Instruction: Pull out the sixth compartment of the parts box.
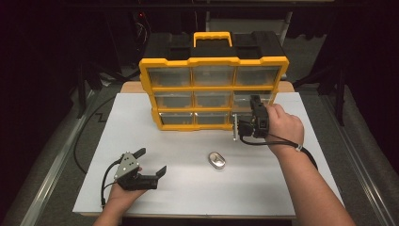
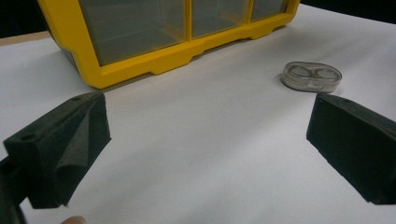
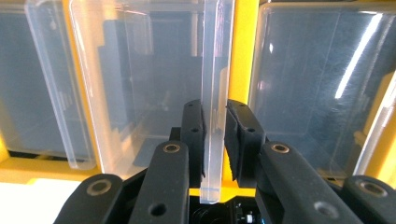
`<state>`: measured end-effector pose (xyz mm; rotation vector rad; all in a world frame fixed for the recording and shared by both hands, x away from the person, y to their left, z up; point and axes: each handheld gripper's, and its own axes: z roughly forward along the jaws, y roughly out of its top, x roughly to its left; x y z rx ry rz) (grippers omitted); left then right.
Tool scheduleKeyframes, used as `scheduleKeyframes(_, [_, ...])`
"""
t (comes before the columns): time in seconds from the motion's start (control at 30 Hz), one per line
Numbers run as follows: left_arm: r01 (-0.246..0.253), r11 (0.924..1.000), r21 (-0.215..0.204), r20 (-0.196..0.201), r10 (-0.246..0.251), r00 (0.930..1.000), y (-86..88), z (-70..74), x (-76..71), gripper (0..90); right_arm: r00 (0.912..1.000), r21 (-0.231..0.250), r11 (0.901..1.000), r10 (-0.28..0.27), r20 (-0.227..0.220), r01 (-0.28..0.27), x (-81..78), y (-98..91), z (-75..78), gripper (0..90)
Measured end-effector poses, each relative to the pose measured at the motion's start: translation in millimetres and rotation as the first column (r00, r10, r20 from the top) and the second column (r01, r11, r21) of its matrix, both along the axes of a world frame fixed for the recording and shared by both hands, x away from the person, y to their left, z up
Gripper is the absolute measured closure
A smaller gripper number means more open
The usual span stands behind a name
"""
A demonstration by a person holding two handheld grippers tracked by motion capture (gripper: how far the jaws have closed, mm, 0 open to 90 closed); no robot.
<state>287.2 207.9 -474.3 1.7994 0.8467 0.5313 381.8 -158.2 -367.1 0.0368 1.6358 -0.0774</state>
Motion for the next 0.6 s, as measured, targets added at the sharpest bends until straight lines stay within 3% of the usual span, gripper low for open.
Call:
scheduleKeyframes(0.27, [0.002, 1.0, 0.0, -0.002, -0.002, 1.0, -1.0, -0.4, 0.2, 0.8, 1.0, -0.005, 0.9999, 0.009, -0.001, -0.009, -15.6, -0.8, 0.4, 79.1])
scheduleKeyframes(0.6, [-0.004, 1.0, -0.005, -0.001, 0.004, 1.0, -0.1, 0.1, 0.2, 0.9, 0.9999, -0.003, 0.9999, 0.012, -0.007, -0.012, -23.6, -1.5, 1.2, 78.9])
